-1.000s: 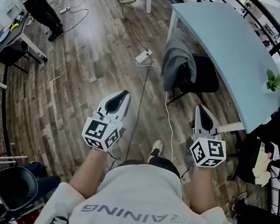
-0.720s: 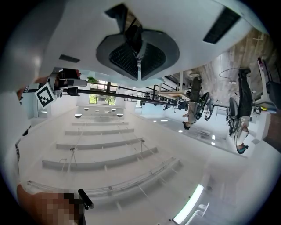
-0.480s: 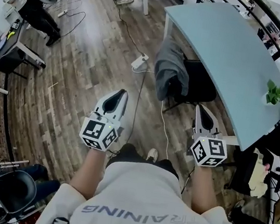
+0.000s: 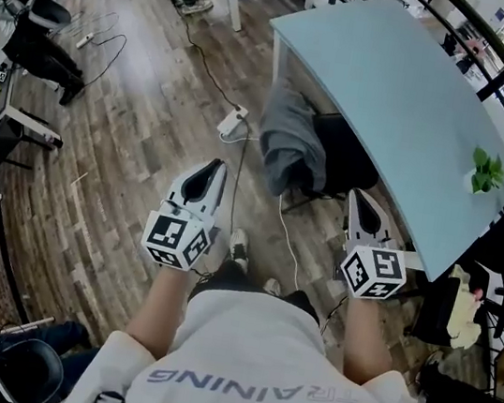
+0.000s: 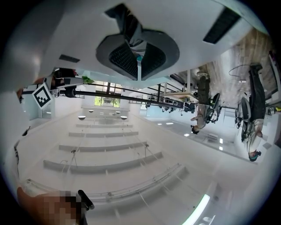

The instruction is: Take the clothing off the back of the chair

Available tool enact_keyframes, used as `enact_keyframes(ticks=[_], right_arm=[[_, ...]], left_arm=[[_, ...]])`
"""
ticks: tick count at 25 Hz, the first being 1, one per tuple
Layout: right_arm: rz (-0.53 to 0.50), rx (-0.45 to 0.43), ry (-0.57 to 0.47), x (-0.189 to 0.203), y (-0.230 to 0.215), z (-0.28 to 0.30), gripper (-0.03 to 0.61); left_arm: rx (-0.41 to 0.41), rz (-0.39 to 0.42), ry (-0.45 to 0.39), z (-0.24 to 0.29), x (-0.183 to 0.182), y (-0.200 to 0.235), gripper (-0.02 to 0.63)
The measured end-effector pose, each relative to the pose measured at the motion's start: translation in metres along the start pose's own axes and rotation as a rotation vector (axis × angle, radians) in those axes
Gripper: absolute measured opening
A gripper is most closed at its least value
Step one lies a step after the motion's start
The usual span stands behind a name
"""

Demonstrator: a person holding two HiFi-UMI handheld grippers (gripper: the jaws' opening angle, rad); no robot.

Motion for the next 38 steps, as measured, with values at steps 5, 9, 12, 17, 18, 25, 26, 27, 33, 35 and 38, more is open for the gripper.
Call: enact_keyframes(ticks=[5, 9, 12, 17, 18, 25, 26, 27, 33, 35, 38], right_arm=[[-0.005, 0.062, 0.003, -0.015, 0.005, 0.048, 0.020], [-0.001, 0.114, 0.022, -0.014, 0.011, 0.084, 0.021], [0.003, 0.152, 0.030, -0.014, 0.015, 0.104, 0.020], [-0.018, 0.173, 0.047, -0.016, 0.019, 0.133, 0.020], [-0.020, 0.172, 0.052, -0.017, 0.017, 0.138, 0.021], [0.006, 0.150, 0.082, -0.014, -0.007, 0.162, 0.021], [0.012, 0.143, 0.092, -0.011, -0.011, 0.166, 0.021], [0.020, 0.133, 0.107, -0.008, -0.015, 0.170, 0.021], [0.019, 0.043, 0.280, 0.037, -0.030, 0.204, 0.170], [0.023, 0.014, 0.351, 0.060, -0.032, 0.215, 0.229], [0.025, -0.010, 0.429, 0.092, -0.034, 0.228, 0.288]], left_arm=[[0.076, -0.016, 0.029, 0.043, -0.001, 0.040, 0.052], [0.145, -0.014, 0.039, 0.079, -0.004, 0.071, 0.052], [0.196, -0.018, 0.044, 0.100, -0.005, 0.090, 0.052], [0.229, -0.032, 0.056, 0.129, -0.001, 0.114, 0.052], [0.232, -0.037, 0.059, 0.134, 0.000, 0.116, 0.052], [0.254, -0.030, 0.096, 0.166, 0.007, 0.107, 0.052], [0.259, -0.028, 0.102, 0.170, 0.009, 0.104, 0.053], [0.262, -0.025, 0.115, 0.175, 0.012, 0.101, 0.052], [0.329, -0.089, 0.260, 0.232, 0.055, 0.086, 0.205], [0.334, -0.114, 0.324, 0.259, 0.077, 0.088, 0.274], [0.315, -0.097, 0.389, 0.291, 0.105, 0.093, 0.307]])
Point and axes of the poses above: the fingertips, and each gripper's own axes: z forward along the fingers, y to its left, x out of its underside, the point moved 3 cm from there along -z, backward along the fingers, and after that the axes turned 4 degrees about z, right-handed, at the moved point
